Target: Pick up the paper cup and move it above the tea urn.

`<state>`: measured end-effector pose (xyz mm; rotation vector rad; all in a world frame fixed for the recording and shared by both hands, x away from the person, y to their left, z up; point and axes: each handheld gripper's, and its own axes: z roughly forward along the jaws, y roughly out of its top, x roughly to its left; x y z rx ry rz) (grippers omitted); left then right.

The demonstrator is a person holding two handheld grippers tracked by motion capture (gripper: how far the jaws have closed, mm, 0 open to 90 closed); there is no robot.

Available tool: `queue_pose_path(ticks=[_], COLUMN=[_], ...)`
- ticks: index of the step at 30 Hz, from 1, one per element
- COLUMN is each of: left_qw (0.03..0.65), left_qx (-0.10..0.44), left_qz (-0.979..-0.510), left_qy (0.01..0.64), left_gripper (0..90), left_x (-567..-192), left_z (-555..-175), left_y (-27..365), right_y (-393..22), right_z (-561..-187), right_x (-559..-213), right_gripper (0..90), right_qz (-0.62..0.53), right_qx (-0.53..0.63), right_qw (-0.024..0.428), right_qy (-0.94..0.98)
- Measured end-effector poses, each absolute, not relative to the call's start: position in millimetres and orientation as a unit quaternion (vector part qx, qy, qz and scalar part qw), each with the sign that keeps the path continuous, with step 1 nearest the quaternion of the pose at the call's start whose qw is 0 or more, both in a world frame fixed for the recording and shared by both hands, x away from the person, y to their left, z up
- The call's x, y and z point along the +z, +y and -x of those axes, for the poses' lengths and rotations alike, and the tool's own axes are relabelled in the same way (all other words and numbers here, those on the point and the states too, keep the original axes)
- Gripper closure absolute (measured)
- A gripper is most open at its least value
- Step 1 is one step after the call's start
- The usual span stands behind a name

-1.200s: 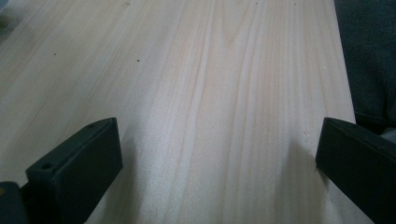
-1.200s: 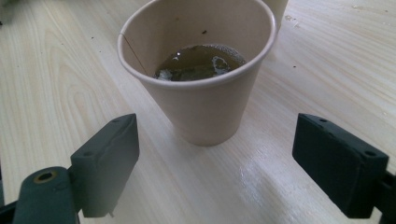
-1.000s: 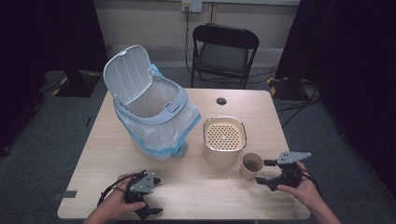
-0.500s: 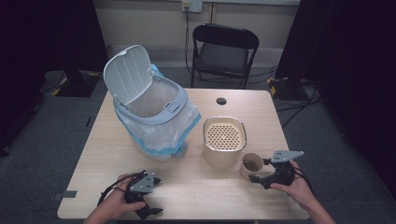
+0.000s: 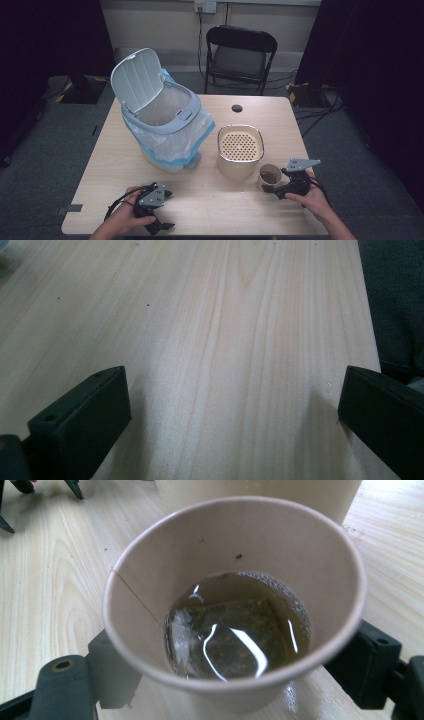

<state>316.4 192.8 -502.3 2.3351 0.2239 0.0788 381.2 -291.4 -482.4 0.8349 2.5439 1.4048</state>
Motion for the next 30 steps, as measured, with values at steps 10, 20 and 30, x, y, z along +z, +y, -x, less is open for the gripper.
queue_pose_path(ticks=[10,20,30], left_qw=[0.387,0.387,0.387], left_qx=[0.031,0.031,0.031], left_qz=[-0.917,-0.917,-0.917], left_qy=[0.088,0.088,0.088], left_gripper=[0.0,0.0,0.0], left_x=[-502,-502,-502], left_z=[-316,-316,-316], left_y=[193,193,193], right_y=[-286,-286,-296], right_z=[-384,-383,-385], right_x=[-486,-486,-473], right_gripper=[22.3,24.9,25.4], right_qz=[-0.27,-0.264,-0.265], right_qx=[0.469,0.471,0.461], right_qw=[0.057,0.065,0.081], right_qy=[0.839,0.839,0.843])
